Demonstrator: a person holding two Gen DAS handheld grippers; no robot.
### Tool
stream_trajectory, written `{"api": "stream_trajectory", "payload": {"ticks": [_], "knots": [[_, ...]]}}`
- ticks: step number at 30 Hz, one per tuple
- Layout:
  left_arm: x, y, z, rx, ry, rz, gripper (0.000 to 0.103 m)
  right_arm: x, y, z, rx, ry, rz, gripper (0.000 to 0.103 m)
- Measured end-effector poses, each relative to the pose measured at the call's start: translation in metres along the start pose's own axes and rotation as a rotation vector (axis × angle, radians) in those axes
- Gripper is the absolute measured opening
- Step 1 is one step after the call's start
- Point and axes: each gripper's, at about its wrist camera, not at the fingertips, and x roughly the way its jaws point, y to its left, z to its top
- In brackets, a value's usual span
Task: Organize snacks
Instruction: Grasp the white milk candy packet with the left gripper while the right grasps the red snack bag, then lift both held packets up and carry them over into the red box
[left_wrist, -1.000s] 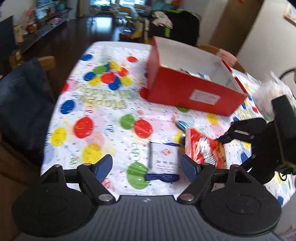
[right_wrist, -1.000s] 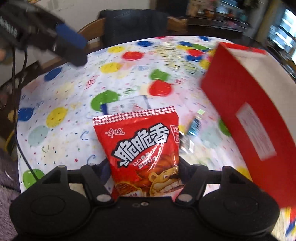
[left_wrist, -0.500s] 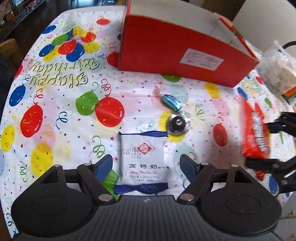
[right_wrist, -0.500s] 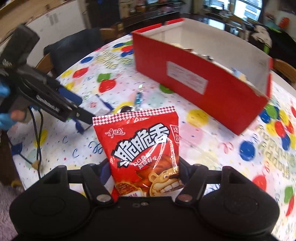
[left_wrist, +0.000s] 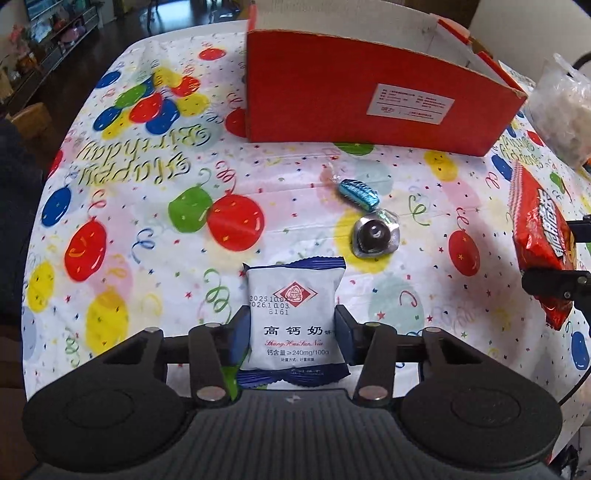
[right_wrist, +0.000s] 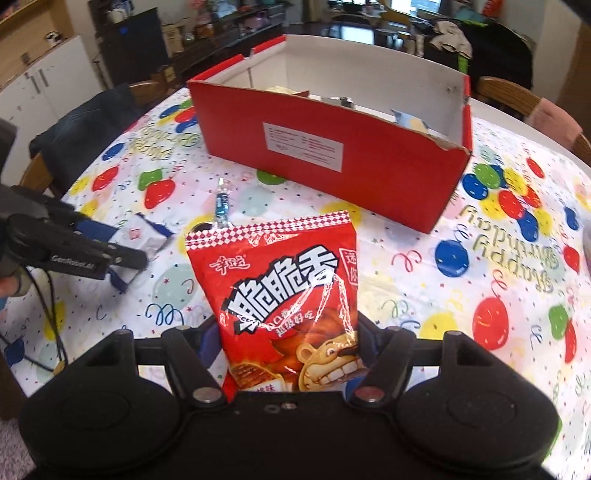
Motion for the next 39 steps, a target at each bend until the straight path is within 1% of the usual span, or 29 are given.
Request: {"api": "stream_trajectory", "payload": {"ticks": [5, 7, 9, 10, 12, 13, 15, 16, 19, 21, 23, 29, 33, 36, 39], "knots": [[-0.012, 0.022, -0.004, -0.096, -0.021, -0.018, 0.046, -0.011, -0.003, 0.001, 0.092, -0.048, -0.056, 0.069], [-0.025, 0.032, 0.000, -0.129, -0.060, -0.019, 0.046, -0.019, -0.006, 0.006, 0.138, -0.083, -0.055, 0.069], [-0.046, 0.043, 0.009, -0.155, -0.117, -0.019, 0.046, -0.031, -0.010, 0.018, 0.171, -0.128, -0.041, 0.069], [-0.058, 0.049, 0.017, -0.166, -0.151, -0.019, 0.046, -0.037, -0.012, 0.028, 0.179, -0.146, -0.050, 0.069], [-0.085, 0.059, 0.040, -0.183, -0.216, 0.000, 0.046, -0.049, -0.016, 0.053, 0.192, -0.191, -0.066, 0.069], [-0.100, 0.064, 0.052, -0.191, -0.264, 0.000, 0.046, -0.056, -0.019, 0.068, 0.204, -0.224, -0.056, 0.069], [-0.132, 0.074, 0.075, -0.223, -0.371, -0.024, 0.046, -0.069, -0.025, 0.095, 0.232, -0.289, -0.047, 0.069], [-0.144, 0.076, 0.085, -0.228, -0.405, -0.033, 0.046, -0.074, -0.027, 0.109, 0.232, -0.304, -0.051, 0.069], [-0.166, 0.075, 0.107, -0.224, -0.462, -0.026, 0.046, -0.088, -0.031, 0.134, 0.202, -0.357, -0.089, 0.069], [-0.168, 0.070, 0.115, -0.210, -0.463, -0.041, 0.046, -0.092, -0.037, 0.143, 0.192, -0.368, -0.075, 0.069], [-0.165, 0.063, 0.121, -0.192, -0.463, -0.041, 0.046, -0.087, -0.043, 0.150, 0.185, -0.353, -0.080, 0.069], [-0.139, 0.043, 0.149, -0.167, -0.411, -0.039, 0.046, -0.070, -0.062, 0.165, 0.158, -0.336, -0.055, 0.069], [-0.127, 0.027, 0.176, -0.131, -0.396, -0.047, 0.046, -0.062, -0.082, 0.180, 0.158, -0.330, -0.062, 0.069], [-0.112, 0.013, 0.195, -0.097, -0.377, -0.041, 0.046, -0.051, -0.093, 0.190, 0.147, -0.309, -0.078, 0.069], [-0.091, 0.001, 0.214, -0.078, -0.344, -0.055, 0.046, -0.036, -0.100, 0.198, 0.141, -0.273, -0.085, 0.069]]}}
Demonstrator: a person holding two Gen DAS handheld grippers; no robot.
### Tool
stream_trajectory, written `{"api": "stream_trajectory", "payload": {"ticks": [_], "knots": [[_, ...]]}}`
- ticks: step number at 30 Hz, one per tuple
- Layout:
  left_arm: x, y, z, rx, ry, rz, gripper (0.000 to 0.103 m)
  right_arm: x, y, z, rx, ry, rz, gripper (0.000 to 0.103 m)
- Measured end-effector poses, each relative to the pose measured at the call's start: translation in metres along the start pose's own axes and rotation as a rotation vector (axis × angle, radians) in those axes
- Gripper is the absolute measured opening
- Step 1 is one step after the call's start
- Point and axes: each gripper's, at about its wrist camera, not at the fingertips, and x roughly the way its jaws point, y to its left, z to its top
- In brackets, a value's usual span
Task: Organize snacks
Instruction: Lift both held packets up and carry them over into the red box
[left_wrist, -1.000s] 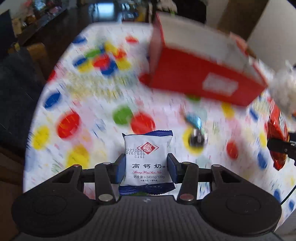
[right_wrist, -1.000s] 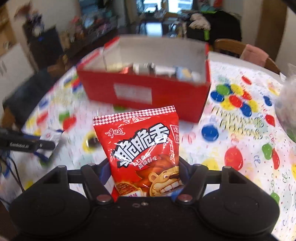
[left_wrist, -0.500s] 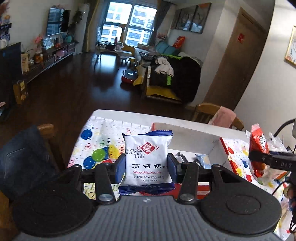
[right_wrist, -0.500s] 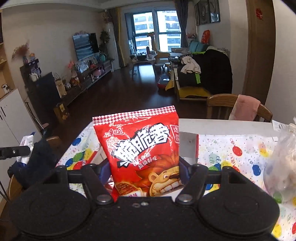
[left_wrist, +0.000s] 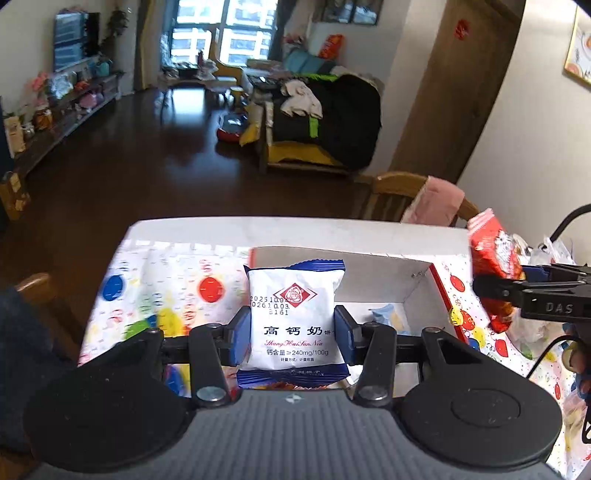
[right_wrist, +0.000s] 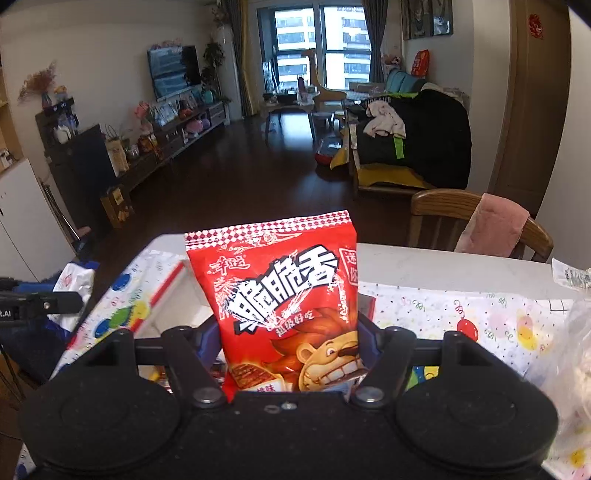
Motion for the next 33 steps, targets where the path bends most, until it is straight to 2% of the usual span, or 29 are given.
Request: {"api": "stream_trajectory", "payload": {"ticks": [12, 23, 33], "knots": [[0.091, -0.020, 0.015, 0.036, 0.154, 0.025, 0.046, 0.062, -0.001, 0.001, -0.032, 0.100, -0.012, 0.069], [0.139, -0.029, 0.014, 0.086, 0.274, 0.049, 0.046, 0.108, 0.007, -0.005, -0.068, 0.201, -0.002, 0.069], [0.161, -0.037, 0.015, 0.120, 0.367, 0.083, 0.046, 0.136, 0.017, -0.025, -0.120, 0.295, 0.008, 0.069]]}}
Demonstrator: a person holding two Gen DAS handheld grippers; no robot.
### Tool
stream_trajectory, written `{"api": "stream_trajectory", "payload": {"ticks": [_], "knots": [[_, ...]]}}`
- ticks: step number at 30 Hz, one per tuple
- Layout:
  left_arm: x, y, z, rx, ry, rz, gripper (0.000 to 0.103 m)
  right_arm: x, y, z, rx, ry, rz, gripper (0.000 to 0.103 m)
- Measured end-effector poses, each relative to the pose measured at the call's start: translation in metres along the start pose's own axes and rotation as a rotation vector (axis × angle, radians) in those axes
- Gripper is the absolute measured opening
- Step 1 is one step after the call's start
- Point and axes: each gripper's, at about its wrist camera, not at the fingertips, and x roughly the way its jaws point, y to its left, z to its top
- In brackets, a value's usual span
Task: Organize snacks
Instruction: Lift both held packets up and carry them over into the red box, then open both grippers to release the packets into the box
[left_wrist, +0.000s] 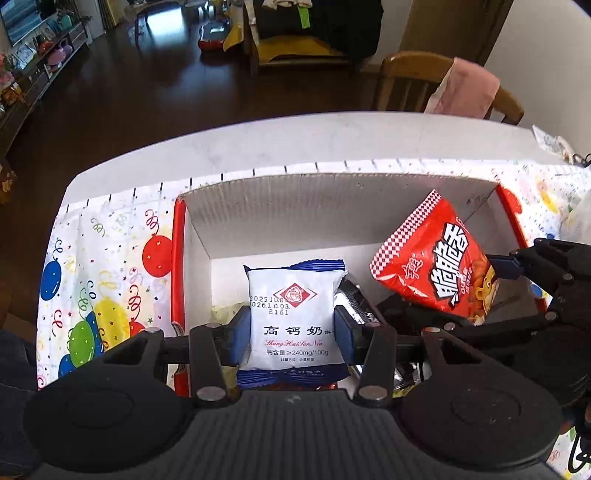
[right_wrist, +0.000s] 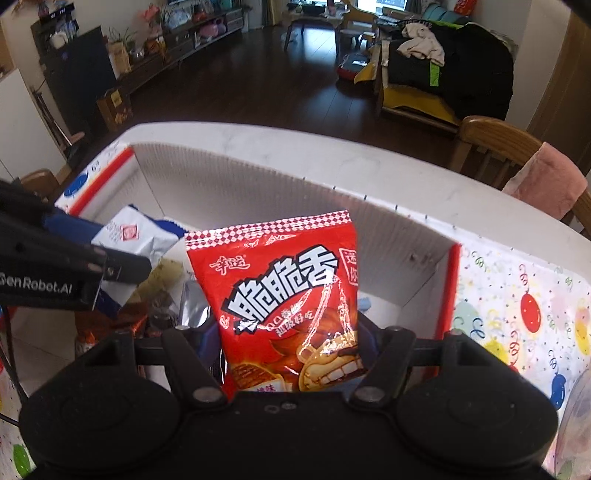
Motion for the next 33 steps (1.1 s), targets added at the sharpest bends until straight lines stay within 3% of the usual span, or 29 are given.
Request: {"api": "stream_trajectory", "payload": {"ticks": [5, 13, 16, 33], "knots": [[0.009, -0.005, 0.002, 0.021, 0.043, 0.014, 0.046, 0.005, 0.008, -0.001, -0.049, 0.008, -0.034, 0.070], [0.005, -0.010, -0.001, 0.030, 0.030, 0.000, 0.047, 0.007, 0.013, 0.000, -0.078, 0.033, -0.035, 0.071], [-0.004, -0.010, -0.003, 0.019, 0.002, -0.013, 0.054, 0.002, 0.014, -0.002, -0.071, 0.020, -0.031, 0.075], [-0.088, -0.005, -0.040, -0.008, -0.187, -0.075, 0.058, -0.095, 0.013, -0.023, 0.027, -0.136, 0.028, 0.084]]}}
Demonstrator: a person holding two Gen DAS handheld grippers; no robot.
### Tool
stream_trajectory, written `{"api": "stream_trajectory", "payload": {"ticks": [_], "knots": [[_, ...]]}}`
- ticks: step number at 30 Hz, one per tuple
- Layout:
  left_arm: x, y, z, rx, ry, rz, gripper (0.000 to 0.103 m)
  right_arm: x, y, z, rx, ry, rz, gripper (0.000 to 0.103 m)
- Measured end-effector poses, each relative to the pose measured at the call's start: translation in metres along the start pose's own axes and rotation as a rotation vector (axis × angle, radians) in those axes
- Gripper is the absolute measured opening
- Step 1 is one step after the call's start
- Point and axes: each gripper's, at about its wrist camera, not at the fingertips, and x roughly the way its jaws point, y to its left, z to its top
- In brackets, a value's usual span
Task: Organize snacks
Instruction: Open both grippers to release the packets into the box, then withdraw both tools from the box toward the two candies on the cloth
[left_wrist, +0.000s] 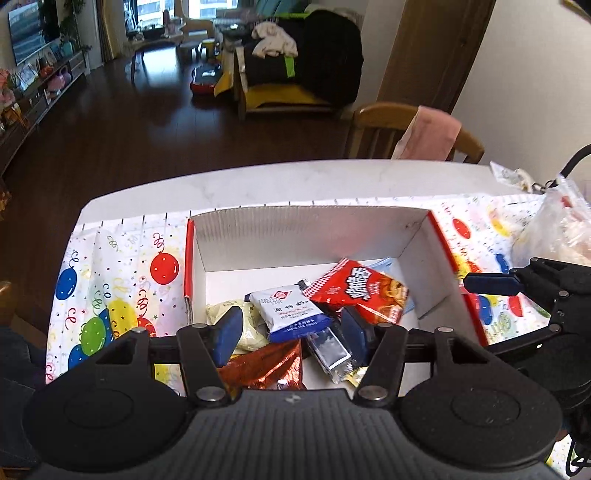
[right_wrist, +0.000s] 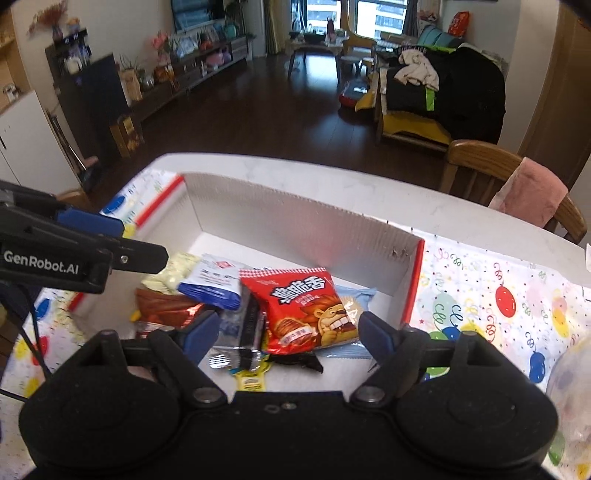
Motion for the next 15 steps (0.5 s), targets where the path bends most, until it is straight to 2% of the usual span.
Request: {"api": "stream_trajectory", "payload": {"ticks": [3, 5, 10, 15], "knots": [[-0.019, -0.002, -0.007, 0.004, -0.034, -0.011, 0.059, -0.019, 0.005, -0.003, 0.010, -0.032, 0.015, 0.085], [-0.031, -0.002, -0.014, 0.005, -0.057, -0.015, 0.064, -0.031, 0.008, -0.006, 0.017, -0.054, 0.024, 0.088], [-0.061, -0.002, -0.032, 0.022, -0.102, -0.032, 0.064, -0.053, 0.020, -0.016, 0.029, -0.089, 0.050, 0.091], [-0.084, 0.003, -0.054, 0.019, -0.136, -0.031, 0.071, -0.071, 0.031, -0.032, 0.031, -0.117, 0.075, 0.093]]}}
